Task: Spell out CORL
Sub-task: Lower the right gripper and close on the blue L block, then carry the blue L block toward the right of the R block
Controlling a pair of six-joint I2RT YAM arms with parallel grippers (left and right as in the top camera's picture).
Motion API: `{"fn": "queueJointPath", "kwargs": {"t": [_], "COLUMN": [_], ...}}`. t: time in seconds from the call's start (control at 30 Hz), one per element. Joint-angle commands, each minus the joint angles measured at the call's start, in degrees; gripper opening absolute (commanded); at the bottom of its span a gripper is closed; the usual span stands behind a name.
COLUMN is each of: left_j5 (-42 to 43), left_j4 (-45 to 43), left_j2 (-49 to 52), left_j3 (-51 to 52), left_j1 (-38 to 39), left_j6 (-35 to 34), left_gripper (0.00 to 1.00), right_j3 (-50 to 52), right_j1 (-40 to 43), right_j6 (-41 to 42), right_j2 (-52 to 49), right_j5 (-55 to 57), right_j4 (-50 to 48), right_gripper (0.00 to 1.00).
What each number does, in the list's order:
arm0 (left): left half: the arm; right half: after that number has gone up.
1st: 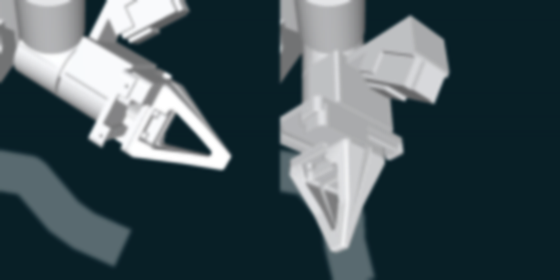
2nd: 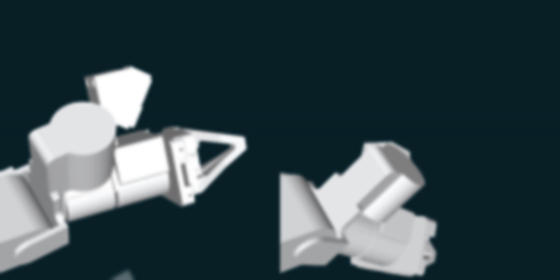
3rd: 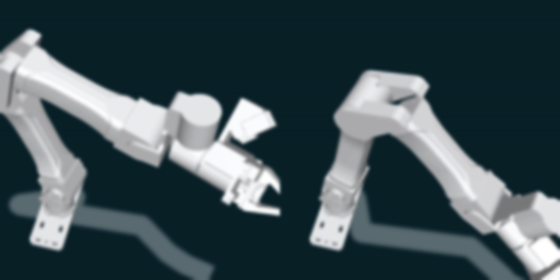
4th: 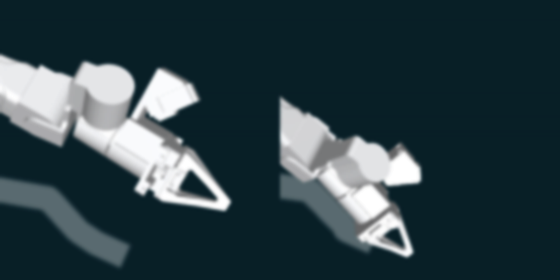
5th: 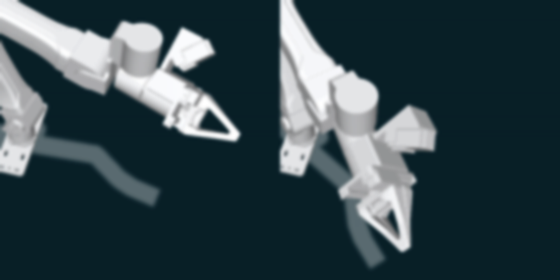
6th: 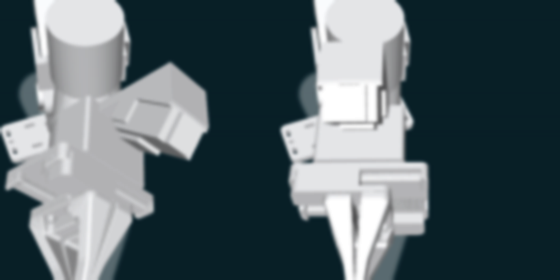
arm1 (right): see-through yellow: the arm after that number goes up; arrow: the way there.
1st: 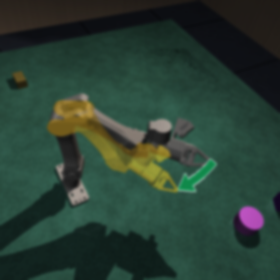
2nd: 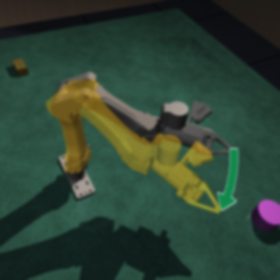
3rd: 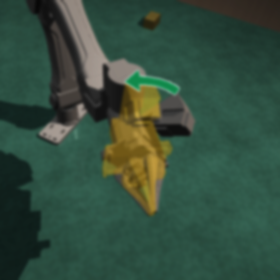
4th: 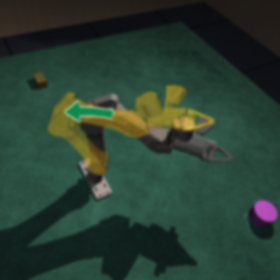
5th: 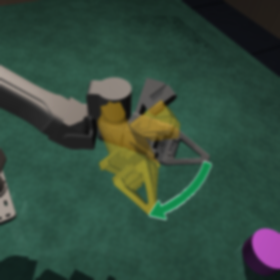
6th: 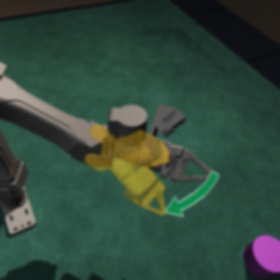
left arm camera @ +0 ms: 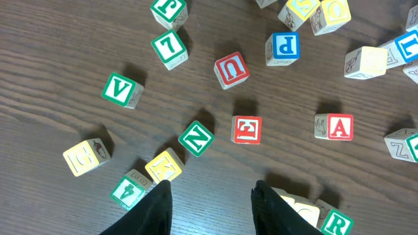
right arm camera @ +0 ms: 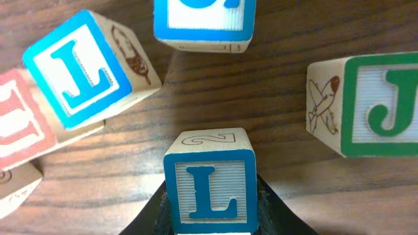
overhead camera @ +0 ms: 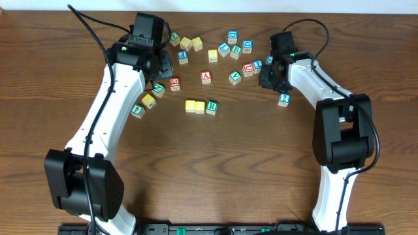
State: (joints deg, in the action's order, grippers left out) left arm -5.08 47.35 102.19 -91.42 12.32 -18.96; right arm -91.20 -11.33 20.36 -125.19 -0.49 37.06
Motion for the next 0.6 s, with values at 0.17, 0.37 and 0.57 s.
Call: {"fn": "queueJointPath", "kwargs": {"t": [0.17,0.37,0.57], "left_j5": [-1.03,-1.05,-1.05], "left_j4": [0.13,0.13,0.15], "left_j2": [-0.26,-0.26,-0.26], "left_j3": [0.46,0.46,0.46], "left_j1": [-0.20,-0.20,-0.20], "left_j6": [1.16,1.16,1.16], "left_gripper": [0.40,0.39,0.40], "right_j3": [-0.92,-0.92,-0.92], "right_j1": [-1.95,-5.73,-10.01], "right_j6": [-2.43,-3.30,-1.53], "right_j2": [2.95,2.95,2.95], "right_j5": [-2.21,-4.61,-4.61], "right_j4": [3.56,8.37,13.66], "right_gripper": [0.23,0.23,0.24]}}
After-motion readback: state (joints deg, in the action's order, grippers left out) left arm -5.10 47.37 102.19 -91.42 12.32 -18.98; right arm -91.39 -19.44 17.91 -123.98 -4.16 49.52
